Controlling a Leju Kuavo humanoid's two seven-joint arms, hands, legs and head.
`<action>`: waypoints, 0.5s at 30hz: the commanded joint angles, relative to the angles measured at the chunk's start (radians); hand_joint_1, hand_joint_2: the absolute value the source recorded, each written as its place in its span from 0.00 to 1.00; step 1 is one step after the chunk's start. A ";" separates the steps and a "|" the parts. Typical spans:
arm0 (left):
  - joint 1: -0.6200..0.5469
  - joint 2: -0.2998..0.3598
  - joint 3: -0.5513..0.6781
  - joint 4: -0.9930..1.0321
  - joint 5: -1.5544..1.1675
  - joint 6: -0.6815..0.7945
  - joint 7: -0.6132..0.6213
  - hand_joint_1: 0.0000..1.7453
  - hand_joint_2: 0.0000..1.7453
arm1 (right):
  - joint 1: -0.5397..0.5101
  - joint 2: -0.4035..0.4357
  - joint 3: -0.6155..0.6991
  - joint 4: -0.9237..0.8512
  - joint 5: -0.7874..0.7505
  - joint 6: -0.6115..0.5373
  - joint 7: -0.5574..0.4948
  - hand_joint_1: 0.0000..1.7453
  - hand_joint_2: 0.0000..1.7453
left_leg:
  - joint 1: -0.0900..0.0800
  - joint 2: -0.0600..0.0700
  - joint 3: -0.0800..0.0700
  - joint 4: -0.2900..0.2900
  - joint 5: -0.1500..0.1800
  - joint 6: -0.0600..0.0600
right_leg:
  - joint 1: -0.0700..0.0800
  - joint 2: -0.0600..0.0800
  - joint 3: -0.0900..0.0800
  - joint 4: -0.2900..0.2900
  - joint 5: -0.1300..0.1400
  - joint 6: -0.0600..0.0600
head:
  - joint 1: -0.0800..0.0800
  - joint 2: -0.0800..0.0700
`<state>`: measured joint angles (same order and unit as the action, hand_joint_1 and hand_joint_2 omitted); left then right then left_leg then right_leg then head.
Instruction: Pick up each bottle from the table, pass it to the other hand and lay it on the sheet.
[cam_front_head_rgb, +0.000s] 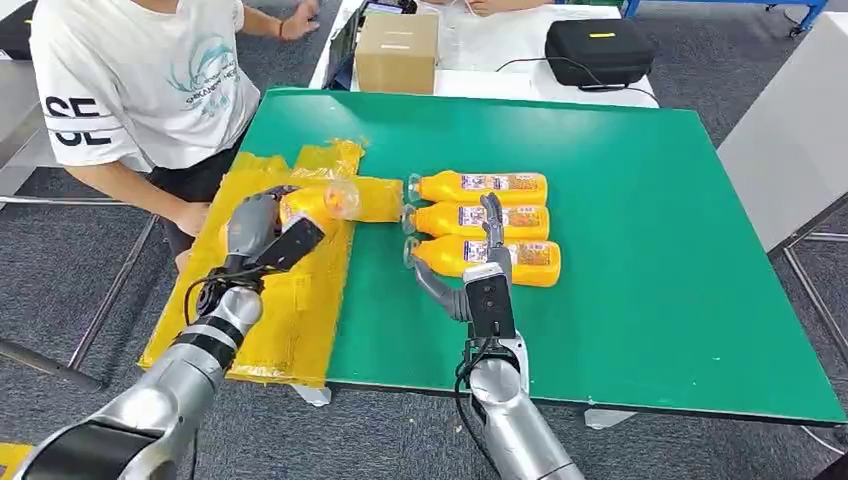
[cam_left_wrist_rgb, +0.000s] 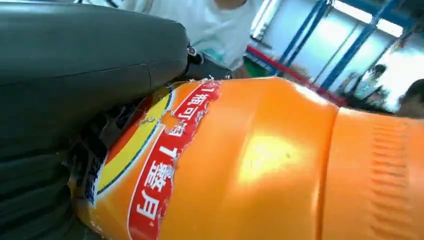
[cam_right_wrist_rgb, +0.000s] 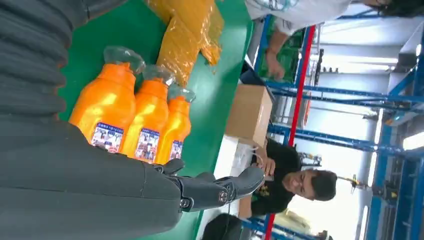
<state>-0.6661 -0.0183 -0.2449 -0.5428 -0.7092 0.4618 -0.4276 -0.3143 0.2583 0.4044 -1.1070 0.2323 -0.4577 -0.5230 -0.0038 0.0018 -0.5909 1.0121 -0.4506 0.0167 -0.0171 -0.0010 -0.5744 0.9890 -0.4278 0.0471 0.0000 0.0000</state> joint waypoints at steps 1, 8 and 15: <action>-0.113 0.135 -0.104 0.226 -0.104 -0.224 -0.026 1.00 1.00 | -0.043 -0.036 -0.005 0.052 -0.025 0.043 -0.031 0.00 1.00 | 0.001 0.002 0.001 0.000 -0.001 -0.001 | 0.001 0.002 0.001 0.000 0.000 -0.001 | 0.000 0.000; -0.163 0.170 -0.174 0.279 -0.196 -0.407 0.103 1.00 1.00 | -0.068 -0.030 0.004 0.085 -0.039 0.070 -0.042 0.00 1.00 | 0.001 0.000 0.000 0.000 0.000 -0.001 | 0.001 0.000 0.000 0.000 0.000 -0.001 | 0.000 0.000; -0.147 0.177 -0.218 0.300 -0.265 -0.429 0.187 1.00 1.00 | -0.086 -0.024 0.015 0.113 -0.050 0.085 -0.048 0.00 1.00 | 0.002 0.001 0.001 0.000 0.000 -0.001 | 0.001 0.001 0.001 0.000 0.000 -0.002 | 0.000 0.000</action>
<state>-0.7706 0.1313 -0.3688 -0.3575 -0.9259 0.0599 -0.3029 -0.3322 0.2461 0.4028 -1.0899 0.1945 -0.3880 -0.5619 -0.0033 0.0020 -0.5905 1.0120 -0.4500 0.0163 -0.0169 -0.0009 -0.5743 0.9894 -0.4276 0.0469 0.0004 0.0000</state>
